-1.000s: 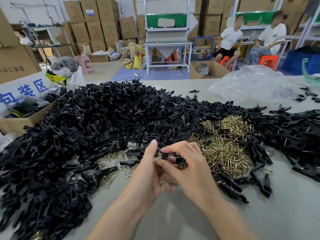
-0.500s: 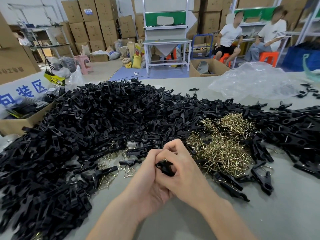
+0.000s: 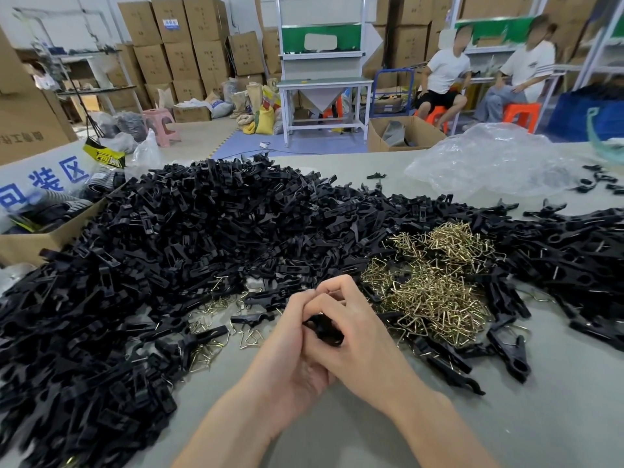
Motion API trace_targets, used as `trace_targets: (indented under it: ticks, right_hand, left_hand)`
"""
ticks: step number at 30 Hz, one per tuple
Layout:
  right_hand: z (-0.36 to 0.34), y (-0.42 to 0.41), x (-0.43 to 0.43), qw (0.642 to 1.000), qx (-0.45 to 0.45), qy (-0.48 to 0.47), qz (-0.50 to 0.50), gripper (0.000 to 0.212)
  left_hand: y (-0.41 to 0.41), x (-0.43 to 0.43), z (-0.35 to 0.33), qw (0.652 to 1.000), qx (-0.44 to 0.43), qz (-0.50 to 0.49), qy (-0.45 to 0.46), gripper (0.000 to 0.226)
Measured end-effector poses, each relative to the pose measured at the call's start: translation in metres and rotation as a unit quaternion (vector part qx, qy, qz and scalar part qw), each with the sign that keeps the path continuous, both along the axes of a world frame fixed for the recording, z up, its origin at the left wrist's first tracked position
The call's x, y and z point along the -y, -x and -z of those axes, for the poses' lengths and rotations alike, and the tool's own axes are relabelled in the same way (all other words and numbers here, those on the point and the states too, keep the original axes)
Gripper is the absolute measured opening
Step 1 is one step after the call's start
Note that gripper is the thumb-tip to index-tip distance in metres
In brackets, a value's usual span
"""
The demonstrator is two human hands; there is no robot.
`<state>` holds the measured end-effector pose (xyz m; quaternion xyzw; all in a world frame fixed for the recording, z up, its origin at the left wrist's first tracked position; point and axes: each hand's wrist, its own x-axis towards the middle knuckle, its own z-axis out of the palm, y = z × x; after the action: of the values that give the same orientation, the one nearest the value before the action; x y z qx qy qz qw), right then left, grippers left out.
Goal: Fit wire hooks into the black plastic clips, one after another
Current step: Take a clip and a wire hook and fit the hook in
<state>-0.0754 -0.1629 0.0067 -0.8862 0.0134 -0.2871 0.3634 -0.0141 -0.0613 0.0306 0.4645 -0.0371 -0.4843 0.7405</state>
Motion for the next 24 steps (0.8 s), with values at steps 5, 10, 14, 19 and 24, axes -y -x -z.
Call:
trace_targets:
  ticks: [5,10,14,19,24]
  right_hand:
    - [0.000,0.003,0.005,0.997,0.039,0.055,0.044,0.022]
    - [-0.004,0.013,0.010,0.994,0.060,0.056,0.073,0.025]
    - [-0.005,0.027,0.013,0.986,0.049,-0.121,0.107,0.018]
    - [-0.044,0.056,0.069,0.893,0.215,-0.345,0.194,0.028]
    - [-0.097,0.087,0.146,0.687,0.361,-0.599,0.199,0.073]
  left_hand:
    - [-0.007,-0.003,0.001,0.998,0.038,0.034,0.034,0.051]
    - [-0.013,-0.001,0.006,0.995,0.095,0.001,0.025,0.049]
    - [-0.021,0.000,0.010,0.987,0.149,-0.055,-0.022,0.046]
    - [-0.025,0.002,0.018,0.984,0.157,-0.068,-0.048,0.037]
    - [-0.023,0.004,0.022,0.982,0.164,-0.086,-0.047,0.032]
